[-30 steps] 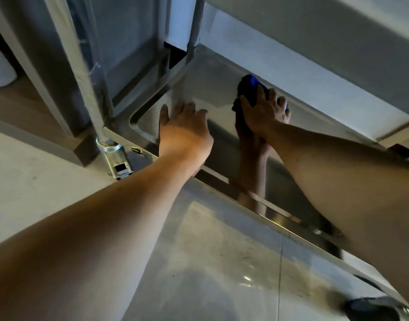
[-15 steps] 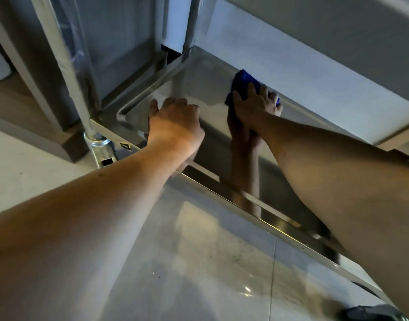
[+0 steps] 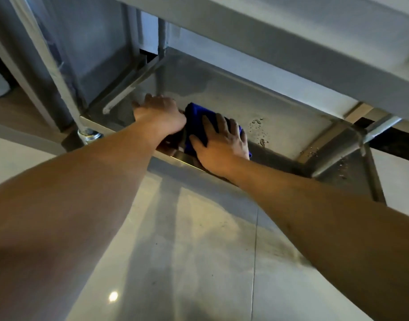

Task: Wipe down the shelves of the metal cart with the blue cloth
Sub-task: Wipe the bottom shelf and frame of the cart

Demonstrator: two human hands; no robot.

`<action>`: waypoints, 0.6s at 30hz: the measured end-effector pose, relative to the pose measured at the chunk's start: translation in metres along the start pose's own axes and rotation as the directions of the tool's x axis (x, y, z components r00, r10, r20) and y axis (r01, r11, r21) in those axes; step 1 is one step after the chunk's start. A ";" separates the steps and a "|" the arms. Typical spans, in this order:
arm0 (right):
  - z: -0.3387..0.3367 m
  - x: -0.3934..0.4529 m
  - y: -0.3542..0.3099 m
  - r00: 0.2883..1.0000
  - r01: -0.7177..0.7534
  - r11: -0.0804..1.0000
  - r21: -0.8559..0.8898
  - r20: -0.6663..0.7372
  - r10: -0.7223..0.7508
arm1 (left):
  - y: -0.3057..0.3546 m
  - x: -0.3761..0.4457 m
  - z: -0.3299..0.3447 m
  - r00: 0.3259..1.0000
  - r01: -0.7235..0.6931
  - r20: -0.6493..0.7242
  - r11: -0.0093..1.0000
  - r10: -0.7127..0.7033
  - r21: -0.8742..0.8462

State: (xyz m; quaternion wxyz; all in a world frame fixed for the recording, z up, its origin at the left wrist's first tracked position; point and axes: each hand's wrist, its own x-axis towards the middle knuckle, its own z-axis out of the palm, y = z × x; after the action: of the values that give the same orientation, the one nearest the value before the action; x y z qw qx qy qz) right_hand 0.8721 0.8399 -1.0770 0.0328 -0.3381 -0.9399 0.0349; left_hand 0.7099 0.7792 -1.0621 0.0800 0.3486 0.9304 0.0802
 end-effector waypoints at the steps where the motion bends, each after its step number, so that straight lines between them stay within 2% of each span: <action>1: 0.000 -0.015 0.000 1.000 0.008 1.000 0.001 -0.009 -0.008 | 0.007 -0.003 0.001 1.000 0.018 0.013 1.000 -0.018 0.015; 3: 0.000 -0.044 0.004 0.999 0.018 1.000 -0.001 -0.041 -0.018 | 0.018 -0.007 0.006 1.000 0.012 -0.025 1.000 -0.012 -0.009; 7: -0.004 -0.073 0.021 0.997 0.039 0.999 0.000 -0.062 -0.039 | 0.037 -0.011 0.013 0.984 -0.130 -0.137 0.984 0.113 -0.125; 11: -0.006 -0.072 0.050 0.998 -0.011 1.000 0.005 -0.060 0.011 | 0.062 -0.022 0.016 0.983 -0.166 -0.111 0.971 0.149 -0.170; 15: -0.003 -0.060 0.078 0.991 -0.085 0.996 -0.013 -0.104 0.083 | 0.078 -0.031 0.022 0.963 -0.265 -0.101 0.950 0.251 -0.166; 18: -0.001 -0.044 0.087 0.987 -0.099 0.995 -0.014 -0.131 0.097 | 0.081 -0.034 0.024 0.950 -0.310 -0.106 0.924 0.294 -0.223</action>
State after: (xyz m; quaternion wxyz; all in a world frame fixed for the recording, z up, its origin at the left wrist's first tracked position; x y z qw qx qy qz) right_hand 0.9614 0.8786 -1.0851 0.0889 -0.3858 -0.9183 0.0047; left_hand 0.7919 0.8192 -1.0658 0.0750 0.4727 0.8515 0.2142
